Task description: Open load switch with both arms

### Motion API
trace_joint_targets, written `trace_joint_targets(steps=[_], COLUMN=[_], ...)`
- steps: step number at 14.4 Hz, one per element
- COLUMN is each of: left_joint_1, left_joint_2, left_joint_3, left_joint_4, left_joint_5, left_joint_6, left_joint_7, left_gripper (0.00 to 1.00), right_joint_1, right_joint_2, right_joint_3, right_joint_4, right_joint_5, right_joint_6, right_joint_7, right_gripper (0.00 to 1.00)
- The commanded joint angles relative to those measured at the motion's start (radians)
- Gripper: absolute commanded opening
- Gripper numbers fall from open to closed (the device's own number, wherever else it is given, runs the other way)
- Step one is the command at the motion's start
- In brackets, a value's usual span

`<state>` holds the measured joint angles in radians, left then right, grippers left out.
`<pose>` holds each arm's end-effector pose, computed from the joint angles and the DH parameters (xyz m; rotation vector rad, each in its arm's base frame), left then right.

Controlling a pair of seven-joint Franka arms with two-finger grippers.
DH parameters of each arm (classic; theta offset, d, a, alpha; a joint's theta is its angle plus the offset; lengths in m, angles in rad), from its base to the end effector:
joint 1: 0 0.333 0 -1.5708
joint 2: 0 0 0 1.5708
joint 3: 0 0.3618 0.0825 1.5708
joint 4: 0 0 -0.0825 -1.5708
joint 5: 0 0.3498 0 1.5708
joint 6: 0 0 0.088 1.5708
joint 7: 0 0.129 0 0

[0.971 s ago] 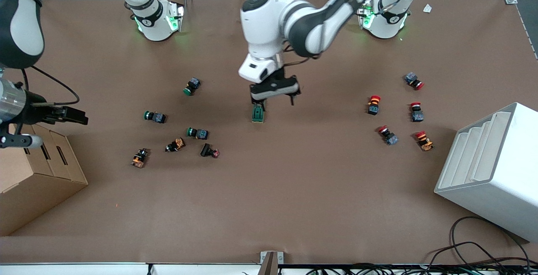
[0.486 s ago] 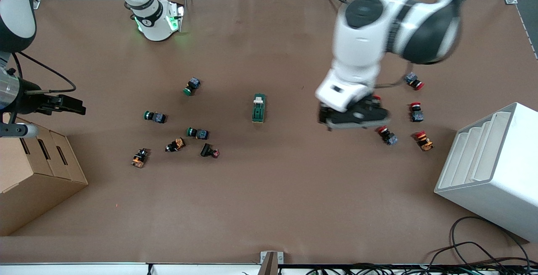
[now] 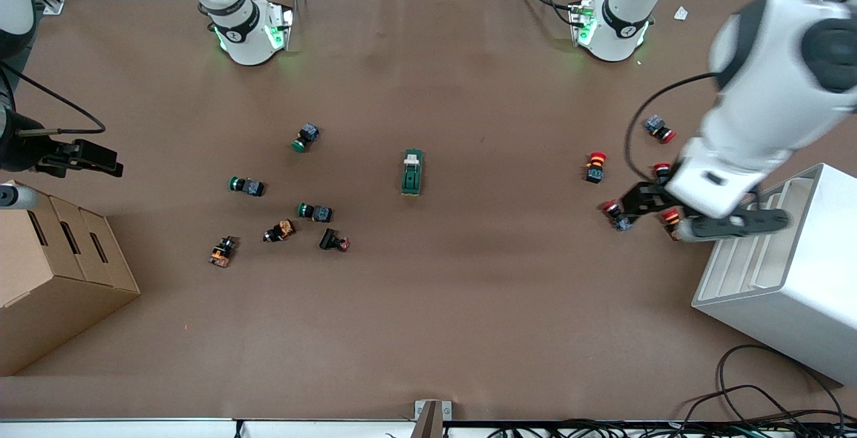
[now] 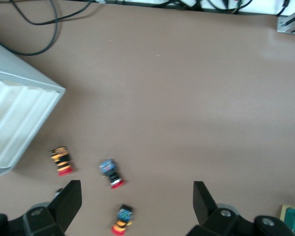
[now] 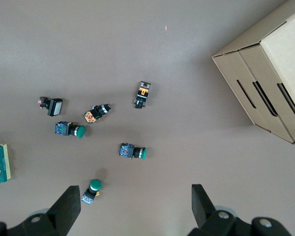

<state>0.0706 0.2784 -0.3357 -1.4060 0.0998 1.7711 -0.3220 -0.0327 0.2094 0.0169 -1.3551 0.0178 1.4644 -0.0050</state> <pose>0.6192 -0.1250 0.5875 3.1153 0.0914 0.1561 0.5798 -0.0079 0.6173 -3.1153 0.0156 0.1556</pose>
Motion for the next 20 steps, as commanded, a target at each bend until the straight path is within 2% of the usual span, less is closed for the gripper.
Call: trace_joint_targets(steps=[1,4,6,8,9,11,13,15,20], left_joint_1=[0.076,0.09,0.083,0.031,-0.015,-0.09,-0.13,-0.158,-0.146], left_joint_2=[-0.056,-0.093,-0.123,-0.159,-0.183,-0.249,-0.315,-0.344,-0.378], left_joint_3=[-0.012,-0.005,0.009,0.076,0.145,0.254,0.314,0.322,0.316], left_joint_4=[0.01,0.009,0.004,-0.008,-0.022,-0.097,-0.186,-0.212,-0.228], left_joint_5=[-0.037,-0.037,-0.042,-0.042,-0.043,-0.072,-0.117,-0.117,-0.12], left_joint_6=[-0.09,-0.14,-0.153,-0.203,-0.222,-0.225,-0.225,-0.223,-0.226], left_joint_7=[0.124,0.149,0.185,0.262,0.302,0.351,0.351,0.339,0.331], left_gripper=[1.0,1.0,1.0,1.0,1.0,1.0,1.0,1.0,1.0], right_joint_1=[-0.015,-0.007,-0.012,-0.013,-0.015,-0.012,-0.012,-0.006,0.02], right_joint_2=[-0.004,-0.008,-0.01,-0.018,-0.025,-0.051,-0.071,-0.096,-0.157], right_joint_3=[0.006,0.009,0.005,0.003,0.001,0.004,0.005,0.003,-0.015], right_joint_4=[0.019,0.021,0.021,0.021,0.019,0.007,-0.018,-0.044,-0.101], right_joint_5=[0.004,0.046,0.045,0.044,0.045,0.037,0.037,0.037,0.03], right_joint_6=[-0.01,-0.042,-0.085,-0.088,-0.09,-0.09,-0.085,-0.082,-0.079], right_joint_7=[-0.004,0.005,-0.001,0.005,-0.004,-0.006,-0.004,-0.006,-0.006], right_gripper=[1.0,1.0,1.0,1.0,1.0,1.0,1.0,1.0,1.0])
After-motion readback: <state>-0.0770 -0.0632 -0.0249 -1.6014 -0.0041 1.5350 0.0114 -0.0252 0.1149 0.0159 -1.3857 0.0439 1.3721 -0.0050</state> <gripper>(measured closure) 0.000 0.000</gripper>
